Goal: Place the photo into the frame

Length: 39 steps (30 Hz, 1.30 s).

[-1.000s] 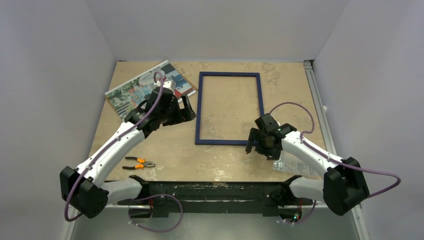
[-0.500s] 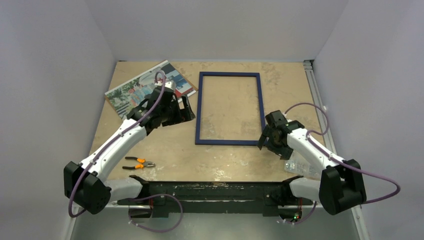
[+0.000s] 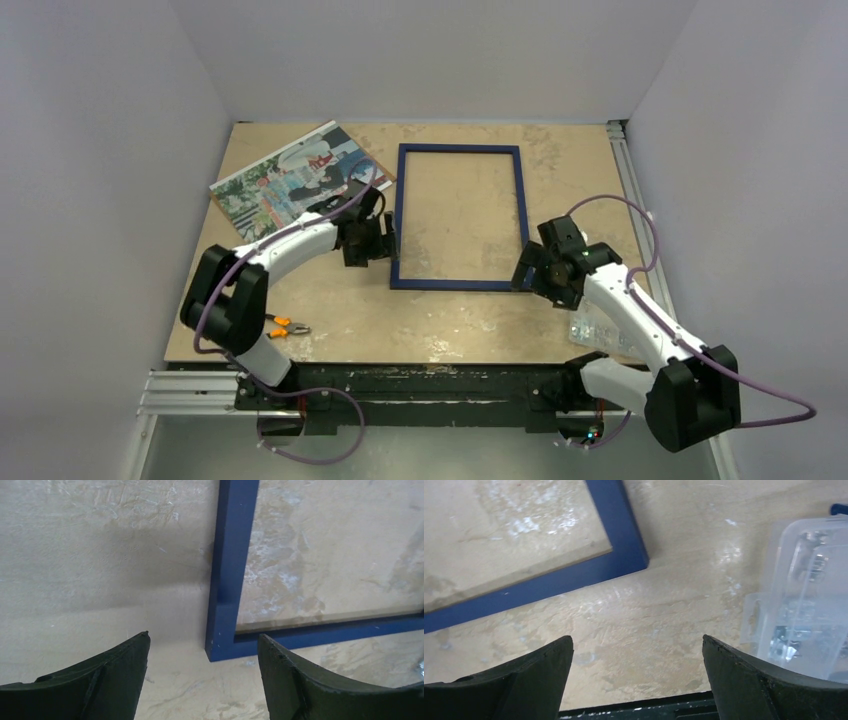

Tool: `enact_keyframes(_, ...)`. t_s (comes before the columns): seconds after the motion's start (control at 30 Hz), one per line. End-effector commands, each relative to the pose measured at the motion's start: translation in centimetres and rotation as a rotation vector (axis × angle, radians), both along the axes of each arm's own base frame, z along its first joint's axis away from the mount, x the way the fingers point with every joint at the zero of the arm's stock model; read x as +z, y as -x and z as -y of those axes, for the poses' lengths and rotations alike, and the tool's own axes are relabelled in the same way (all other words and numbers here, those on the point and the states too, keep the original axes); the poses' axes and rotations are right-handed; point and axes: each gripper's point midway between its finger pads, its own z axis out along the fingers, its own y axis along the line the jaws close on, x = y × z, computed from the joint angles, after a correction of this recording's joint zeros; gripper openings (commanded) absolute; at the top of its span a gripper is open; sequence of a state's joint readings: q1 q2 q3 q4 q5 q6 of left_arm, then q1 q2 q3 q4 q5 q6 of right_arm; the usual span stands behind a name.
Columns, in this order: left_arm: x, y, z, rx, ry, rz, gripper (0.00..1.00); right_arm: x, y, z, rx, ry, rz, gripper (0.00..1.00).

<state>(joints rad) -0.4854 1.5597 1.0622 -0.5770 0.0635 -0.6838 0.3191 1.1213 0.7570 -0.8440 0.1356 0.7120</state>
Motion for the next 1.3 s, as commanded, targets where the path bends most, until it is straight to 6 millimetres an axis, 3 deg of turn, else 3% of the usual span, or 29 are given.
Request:
enact_keyframes(0.0,-1.5,-1.3,1.7,-0.040,-0.011,0.005,0.73,2.7,-1.7,-2.4,0.083,-0.116,0.092,0.99)
enact_keyframes(0.43,-5.5,-0.9,4.1,-0.076,-0.020,-0.062,0.38,4.5,-2.6,-4.0,0.129,-0.191,0.124,0.99)
enact_keyframes(0.63,-5.7,-0.2,5.3,-0.098,-0.008,-0.070,0.13,4.9,-2.9,-4.3,0.135,-0.201,0.126,0.99)
enact_keyframes(0.77,-5.7,0.6,6.5,-0.119,0.002,-0.074,0.02,5.2,-3.1,-4.5,0.138,-0.208,0.134,0.99)
enact_keyframes(1.27,-5.3,4.0,8.6,-0.115,0.003,-0.101,0.00,5.3,-3.4,-4.5,0.136,-0.206,0.142,0.98)
